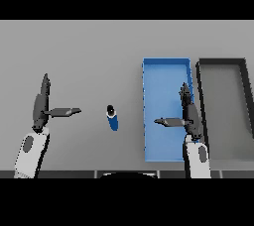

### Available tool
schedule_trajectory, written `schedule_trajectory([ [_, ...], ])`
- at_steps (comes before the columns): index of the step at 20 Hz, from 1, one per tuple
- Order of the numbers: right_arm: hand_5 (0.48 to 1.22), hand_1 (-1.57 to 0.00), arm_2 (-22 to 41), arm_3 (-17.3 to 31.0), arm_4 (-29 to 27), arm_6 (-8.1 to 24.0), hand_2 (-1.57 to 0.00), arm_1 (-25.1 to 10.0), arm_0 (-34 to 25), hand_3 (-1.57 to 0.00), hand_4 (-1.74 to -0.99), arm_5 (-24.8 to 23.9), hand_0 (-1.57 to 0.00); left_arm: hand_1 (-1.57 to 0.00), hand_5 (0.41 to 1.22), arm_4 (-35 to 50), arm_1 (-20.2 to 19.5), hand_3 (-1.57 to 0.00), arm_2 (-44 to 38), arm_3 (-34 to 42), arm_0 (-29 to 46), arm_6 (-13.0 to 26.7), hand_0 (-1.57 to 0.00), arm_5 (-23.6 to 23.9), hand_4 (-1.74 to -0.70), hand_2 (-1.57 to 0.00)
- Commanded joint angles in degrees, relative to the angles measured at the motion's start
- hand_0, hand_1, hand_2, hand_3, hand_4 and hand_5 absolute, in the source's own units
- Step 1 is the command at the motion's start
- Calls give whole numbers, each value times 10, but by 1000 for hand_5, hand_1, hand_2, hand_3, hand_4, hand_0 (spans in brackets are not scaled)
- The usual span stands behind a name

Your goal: Pick up the blue pipe and place it into the blue bin.

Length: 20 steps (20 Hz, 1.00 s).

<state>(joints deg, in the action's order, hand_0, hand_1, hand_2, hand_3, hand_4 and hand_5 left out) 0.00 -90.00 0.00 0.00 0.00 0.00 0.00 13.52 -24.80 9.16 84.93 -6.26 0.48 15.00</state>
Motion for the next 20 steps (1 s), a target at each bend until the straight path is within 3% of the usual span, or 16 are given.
schedule_trajectory([
  [1, 629, 1, -1, 0, -1, 1, 1, -1, -1, 1, -1205, 0, 1, 1, 593, 0, 1, 1, 0, 0, -1, -2, 1, 1, -966, 1],
  [6, 629, 1, -7, 13, -5, -2, 1, -6, -4, 1, -1205, 6, 1, 1, 593, -4, 9, 1, 4, -7, -10, 0, 1, 4, -966, 1],
  [7, 629, 1, 5, -10, 36, -49, 1, -49, 13, 1, -1205, 12, 1, 1, 593, -7, -27, 1, 16, -6, 9, -42, 1, -53, -966, 1],
  [9, 627, 1, 26, -44, 79, -81, 1, -81, 40, 1, -1197, 16, 1, 1, 590, -13, -70, 1, 27, -17, 20, -76, 1, -116, -960, 1],
  [16, 621, 1, 41, -67, 99, -66, 1, -90, 56, 1, -1192, 20, 1, 1, 584, 5, -110, 1, 43, 4, 36, -114, 1, -199, -976, 1],
  [20, 615, 1, 44, -60, 100, -61, 1, -90, 51, 1, -1176, 23, 1, 1, 535, -2, -127, 1, 85, 58, 59, -99, 1, -244, -1048, 1],
])
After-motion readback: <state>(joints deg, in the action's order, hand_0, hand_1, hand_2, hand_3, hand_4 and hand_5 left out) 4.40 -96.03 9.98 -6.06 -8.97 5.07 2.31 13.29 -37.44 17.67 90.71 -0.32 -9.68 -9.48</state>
